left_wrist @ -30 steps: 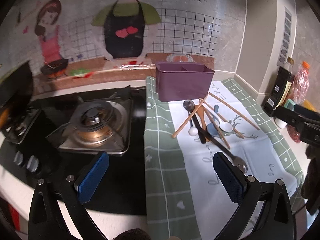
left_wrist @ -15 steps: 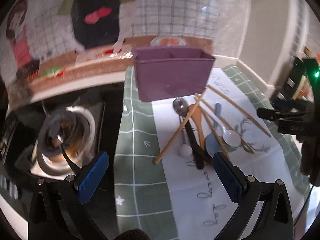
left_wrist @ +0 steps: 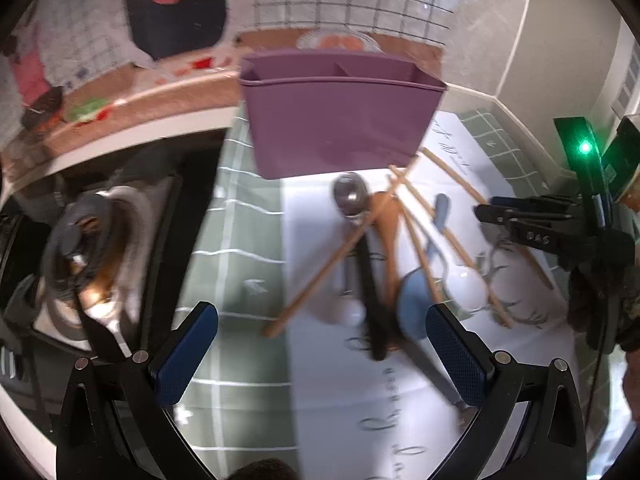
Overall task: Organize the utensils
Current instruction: 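Move the right tool down toward the wooden chopsticks on the cloth, then close the right gripper on one wooden chopstick and lift it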
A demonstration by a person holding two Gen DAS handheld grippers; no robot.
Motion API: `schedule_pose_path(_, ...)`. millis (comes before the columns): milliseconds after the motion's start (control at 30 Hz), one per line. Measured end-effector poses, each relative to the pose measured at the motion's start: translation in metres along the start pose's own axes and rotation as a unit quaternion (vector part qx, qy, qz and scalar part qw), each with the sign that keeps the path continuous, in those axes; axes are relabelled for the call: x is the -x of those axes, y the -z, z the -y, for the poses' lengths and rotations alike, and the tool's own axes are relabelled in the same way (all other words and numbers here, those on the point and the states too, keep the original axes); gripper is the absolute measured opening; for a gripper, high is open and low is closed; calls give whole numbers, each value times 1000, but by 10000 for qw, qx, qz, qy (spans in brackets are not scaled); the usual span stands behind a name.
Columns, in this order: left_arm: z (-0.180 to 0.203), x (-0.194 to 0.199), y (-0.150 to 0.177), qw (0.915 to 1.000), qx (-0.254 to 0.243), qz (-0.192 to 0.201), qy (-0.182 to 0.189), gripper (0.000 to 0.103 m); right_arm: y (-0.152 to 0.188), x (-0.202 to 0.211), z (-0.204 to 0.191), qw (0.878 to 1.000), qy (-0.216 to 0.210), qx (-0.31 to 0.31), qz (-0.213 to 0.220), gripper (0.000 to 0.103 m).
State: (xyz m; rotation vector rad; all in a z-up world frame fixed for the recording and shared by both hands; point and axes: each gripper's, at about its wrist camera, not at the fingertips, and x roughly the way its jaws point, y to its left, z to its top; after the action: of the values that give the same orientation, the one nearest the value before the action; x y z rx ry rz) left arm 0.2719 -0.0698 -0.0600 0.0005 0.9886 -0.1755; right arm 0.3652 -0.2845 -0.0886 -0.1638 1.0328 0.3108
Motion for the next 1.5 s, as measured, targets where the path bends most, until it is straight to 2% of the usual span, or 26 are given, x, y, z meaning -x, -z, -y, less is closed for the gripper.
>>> schedule_pose_path(67,10,-5,-10,9999,-28,-35,127,101,5,3,1,9999,-104,-121,-49,9)
schedule_pose_path(233,36,-22,-33,9992,-333,-197,61,81,27,20,1,9979,-368,-533,-72,8)
schedule_pose_path(333,38,-35,-46,9974,-536,-373,289,71,40,29,-4,9969,-453,-645,-76,8)
schedule_pose_path(400,34,-45,-54,9952,-701,-546,419,55,44,34,-9,9963,-567,-648,-38,8)
schedule_pose_path(467,28,-53,-59,9931,-918,-629,365,51,47,38,-12,9961,-590,-660,1,8)
schedule_pose_path(567,20,-70,-67,9906,-943,-911,393,50,51,44,-15,9950,-698,-717,66,8)
schedule_pose_path(633,20,-80,-68,9895,-988,-1014,285,42,52,48,-16,9950,-706,-702,105,9)
schedule_pose_path(800,22,-88,-68,9885,-793,-1165,545,16,49,53,-13,9957,-646,-641,148,10)
schedule_pose_path(967,19,-74,-50,9906,-645,-1073,556,14,39,52,-8,9965,-585,-588,126,12)
schedule_pose_path(1100,5,-56,-28,9910,-328,-1087,713,14,25,40,-12,9973,-568,-465,-21,19)
schedule_pose_path(1233,-4,-38,-7,9893,-163,-1132,907,14,13,27,-21,9982,-496,-296,-156,21)
schedule_pose_path(1367,-6,-25,6,9869,-365,-1166,1055,15,4,13,-27,9987,-316,-169,-352,20)
schedule_pose_path(1500,4,-21,1,9841,-698,-1115,1190,18,2,6,-28,9982,-297,-113,-506,19)
